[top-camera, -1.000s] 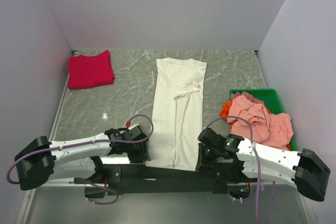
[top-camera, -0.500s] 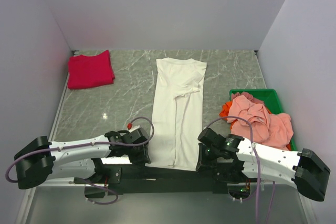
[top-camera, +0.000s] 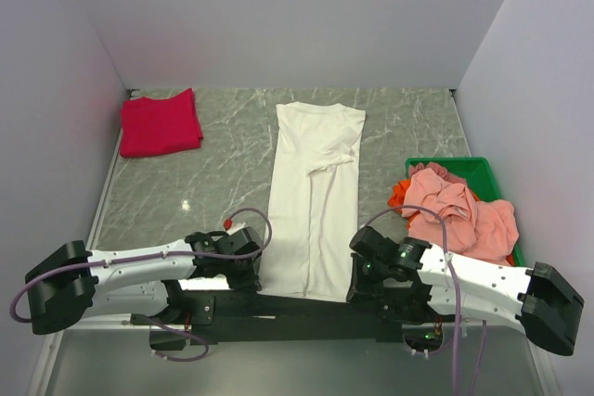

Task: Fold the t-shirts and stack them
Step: Fold the tshirt

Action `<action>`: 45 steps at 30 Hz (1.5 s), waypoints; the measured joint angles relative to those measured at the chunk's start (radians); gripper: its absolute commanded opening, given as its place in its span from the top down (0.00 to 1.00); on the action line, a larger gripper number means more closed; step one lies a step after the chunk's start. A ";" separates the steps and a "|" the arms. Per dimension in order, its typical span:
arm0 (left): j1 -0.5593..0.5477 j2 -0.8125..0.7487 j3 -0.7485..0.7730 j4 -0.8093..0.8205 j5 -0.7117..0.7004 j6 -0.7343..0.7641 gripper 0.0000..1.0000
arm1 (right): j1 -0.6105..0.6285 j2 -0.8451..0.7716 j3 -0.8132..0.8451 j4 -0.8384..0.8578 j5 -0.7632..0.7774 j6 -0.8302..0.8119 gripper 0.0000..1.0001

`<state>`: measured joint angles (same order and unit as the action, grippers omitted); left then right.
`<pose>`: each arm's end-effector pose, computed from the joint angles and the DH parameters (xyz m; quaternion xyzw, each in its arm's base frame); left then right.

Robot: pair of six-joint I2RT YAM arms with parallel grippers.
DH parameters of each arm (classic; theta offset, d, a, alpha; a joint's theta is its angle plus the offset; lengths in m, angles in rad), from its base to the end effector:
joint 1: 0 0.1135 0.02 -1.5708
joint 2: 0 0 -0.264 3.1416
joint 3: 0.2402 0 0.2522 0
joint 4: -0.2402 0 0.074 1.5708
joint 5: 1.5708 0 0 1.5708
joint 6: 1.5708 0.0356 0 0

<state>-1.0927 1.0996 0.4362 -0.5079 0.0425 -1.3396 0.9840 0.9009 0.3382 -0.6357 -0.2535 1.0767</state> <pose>0.0781 -0.1541 0.1442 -0.1165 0.9730 -0.1933 0.0494 0.0672 0.1171 0.1395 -0.0218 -0.9749 -0.2214 0.0120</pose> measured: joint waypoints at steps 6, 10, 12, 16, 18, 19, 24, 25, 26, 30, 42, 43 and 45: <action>0.000 0.004 0.008 -0.005 -0.001 0.001 1.00 | 0.000 -0.008 0.007 -0.021 0.016 0.000 1.00; -0.003 0.006 0.019 -0.016 -0.013 0.001 1.00 | 0.001 -0.029 0.051 -0.089 0.062 0.000 1.00; -0.009 0.012 0.040 -0.016 -0.018 -0.002 1.00 | 0.001 -0.045 0.087 -0.129 0.092 0.001 1.00; -0.012 0.003 0.119 -0.013 -0.050 -0.005 1.00 | 0.001 -0.063 0.177 -0.190 0.150 0.001 1.00; -0.005 -0.008 0.149 -0.006 -0.067 -0.004 1.00 | 0.001 -0.058 0.220 -0.207 0.175 0.000 1.00; 0.002 -0.014 0.162 -0.001 -0.072 -0.004 1.00 | -0.001 -0.053 0.233 -0.211 0.183 -0.001 1.00; 0.076 -0.021 0.177 0.040 -0.084 0.016 1.00 | -0.028 0.008 0.276 -0.220 0.220 -0.022 1.00; 0.093 -0.021 0.178 0.044 -0.085 0.022 1.00 | -0.039 0.023 0.283 -0.220 0.227 -0.030 1.00; 0.110 -0.020 0.178 0.050 -0.084 0.032 1.00 | -0.052 0.040 0.290 -0.219 0.234 -0.040 1.00; 0.195 0.007 0.203 0.074 -0.072 0.085 1.00 | -0.131 0.107 0.343 -0.218 0.251 -0.099 1.00; 0.477 0.234 0.354 0.193 0.079 0.309 1.00 | -0.382 0.438 0.620 -0.170 0.276 -0.330 1.00; 0.497 0.261 0.375 0.201 0.092 0.327 1.00 | -0.396 0.468 0.644 -0.170 0.277 -0.344 1.00; 0.542 0.318 0.418 0.214 0.124 0.360 1.00 | -0.429 0.534 0.701 -0.163 0.280 -0.380 1.00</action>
<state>-0.5503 1.4178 0.8543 -0.2935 0.1665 -0.9791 0.5552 1.4353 1.0393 -0.7986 0.0269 0.6971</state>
